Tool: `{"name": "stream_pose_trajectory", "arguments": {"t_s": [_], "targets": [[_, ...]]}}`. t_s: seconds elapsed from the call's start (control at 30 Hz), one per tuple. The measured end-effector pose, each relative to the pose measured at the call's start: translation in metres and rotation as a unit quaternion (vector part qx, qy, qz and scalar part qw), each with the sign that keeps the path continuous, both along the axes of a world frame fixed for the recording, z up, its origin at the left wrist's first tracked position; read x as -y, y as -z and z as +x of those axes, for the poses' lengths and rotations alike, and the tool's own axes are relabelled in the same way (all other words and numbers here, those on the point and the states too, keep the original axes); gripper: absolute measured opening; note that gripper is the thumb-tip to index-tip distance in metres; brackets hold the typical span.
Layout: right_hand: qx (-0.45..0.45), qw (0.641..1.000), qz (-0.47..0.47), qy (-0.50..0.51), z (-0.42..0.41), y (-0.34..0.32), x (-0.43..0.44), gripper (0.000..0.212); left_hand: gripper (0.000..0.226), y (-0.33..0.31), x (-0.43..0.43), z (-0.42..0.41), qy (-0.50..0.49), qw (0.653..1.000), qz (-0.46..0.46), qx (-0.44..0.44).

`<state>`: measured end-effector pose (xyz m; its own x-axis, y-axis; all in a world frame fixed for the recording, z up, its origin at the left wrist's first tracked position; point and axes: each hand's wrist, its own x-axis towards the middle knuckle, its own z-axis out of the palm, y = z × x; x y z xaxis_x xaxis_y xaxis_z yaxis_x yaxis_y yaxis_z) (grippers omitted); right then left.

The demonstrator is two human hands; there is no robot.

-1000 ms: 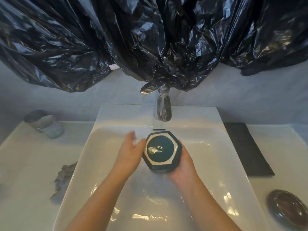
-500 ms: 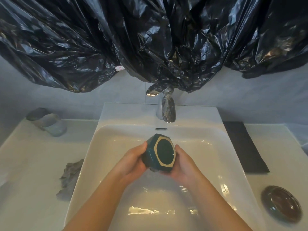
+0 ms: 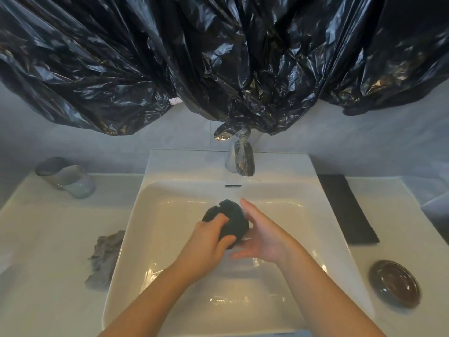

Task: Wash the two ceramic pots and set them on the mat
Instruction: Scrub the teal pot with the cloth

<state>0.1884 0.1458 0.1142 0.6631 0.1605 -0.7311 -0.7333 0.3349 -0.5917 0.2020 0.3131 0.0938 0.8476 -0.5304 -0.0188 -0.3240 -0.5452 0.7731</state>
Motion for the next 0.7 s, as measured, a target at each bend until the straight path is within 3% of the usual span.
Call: {"name": "stream_pose_trajectory", "arguments": {"t_s": [0.13, 0.3, 0.37, 0.43, 0.53, 0.63, 0.7], "targets": [[0.036, 0.997, -0.047, 0.04, 0.002, -0.001, -0.013, 0.03, 0.017, 0.007, -0.019, -0.001, 0.071, 0.976, 0.068, 0.192], [0.088, 0.991, -0.07, 0.07, -0.003, 0.005, -0.038, 0.023, 0.024, -0.006, -0.048, 0.003, 0.051, 0.969, 0.044, 0.239], [0.104, 0.989, -0.074, 0.08, -0.006, 0.01, -0.044, 0.026, 0.03, -0.014, -0.075, 0.007, -0.06, 0.976, -0.014, 0.211], [0.115, 0.987, -0.078, 0.087, -0.009, 0.012, -0.046, 0.027, 0.021, -0.02, -0.111, 0.012, -0.233, 0.955, -0.068, 0.171], [0.127, 0.985, -0.08, 0.089, -0.014, 0.016, -0.049, 0.029, 0.017, 0.002, -0.171, 0.018, -0.413, 0.907, -0.009, 0.078], [0.129, 0.984, -0.075, 0.092, -0.014, 0.022, -0.053, 0.029, 0.027, 0.041, -0.203, 0.019, -0.374, 0.919, 0.124, -0.013], [0.132, 0.984, -0.082, 0.086, -0.013, 0.025, -0.055, 0.031, 0.051, 0.059, -0.209, 0.014, -0.305, 0.93, 0.192, -0.068]]}}
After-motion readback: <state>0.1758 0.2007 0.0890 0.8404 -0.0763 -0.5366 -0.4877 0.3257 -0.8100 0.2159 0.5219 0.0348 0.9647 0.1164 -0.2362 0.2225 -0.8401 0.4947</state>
